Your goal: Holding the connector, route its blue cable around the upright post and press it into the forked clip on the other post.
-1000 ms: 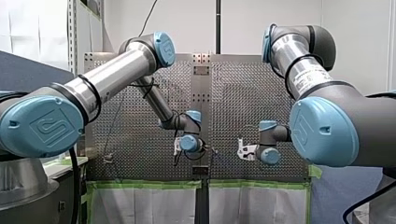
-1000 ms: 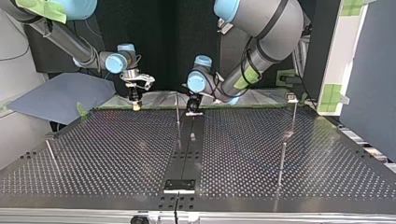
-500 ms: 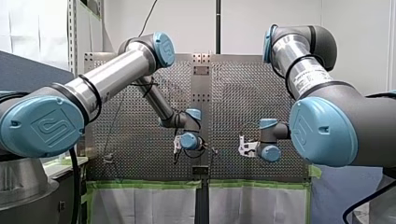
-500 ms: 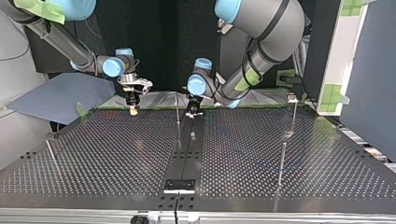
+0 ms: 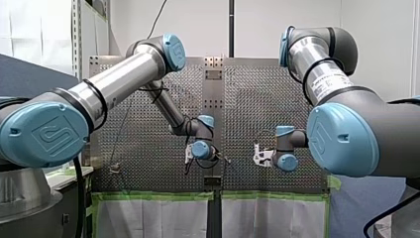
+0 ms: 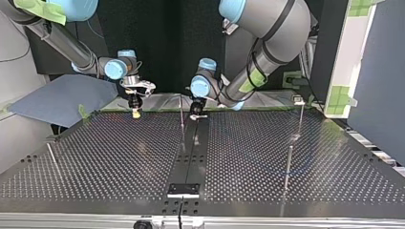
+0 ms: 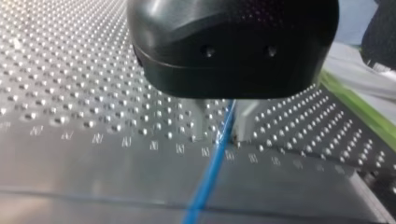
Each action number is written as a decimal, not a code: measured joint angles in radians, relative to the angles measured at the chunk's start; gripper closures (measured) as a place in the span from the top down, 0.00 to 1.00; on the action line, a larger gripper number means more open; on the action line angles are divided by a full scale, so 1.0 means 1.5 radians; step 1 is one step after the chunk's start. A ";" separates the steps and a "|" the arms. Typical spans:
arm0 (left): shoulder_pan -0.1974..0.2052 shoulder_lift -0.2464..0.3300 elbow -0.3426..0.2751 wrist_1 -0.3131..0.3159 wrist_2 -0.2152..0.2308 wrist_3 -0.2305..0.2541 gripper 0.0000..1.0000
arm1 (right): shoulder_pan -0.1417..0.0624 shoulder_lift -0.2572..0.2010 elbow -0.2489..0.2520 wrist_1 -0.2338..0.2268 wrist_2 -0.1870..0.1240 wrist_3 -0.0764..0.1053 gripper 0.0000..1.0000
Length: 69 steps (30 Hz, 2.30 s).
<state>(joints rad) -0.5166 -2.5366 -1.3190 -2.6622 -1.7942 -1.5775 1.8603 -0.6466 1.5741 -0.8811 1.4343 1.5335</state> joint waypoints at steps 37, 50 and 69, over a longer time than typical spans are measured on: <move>-0.047 0.085 -0.115 -0.148 -0.020 0.084 1.00 | 0.017 0.000 0.000 0.058 0.005 -0.059 0.00; -0.087 0.111 -0.164 -0.130 -0.038 0.071 1.00 | 0.021 0.000 -0.001 0.070 0.011 -0.064 0.00; -0.116 0.114 -0.166 -0.125 -0.074 0.060 1.00 | 0.030 0.000 0.020 0.067 0.013 -0.068 0.00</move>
<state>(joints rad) -0.6905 -2.3649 -1.5679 -2.8504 -1.9057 -1.4871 1.9057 -0.6467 1.6042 -0.7801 1.4540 1.4315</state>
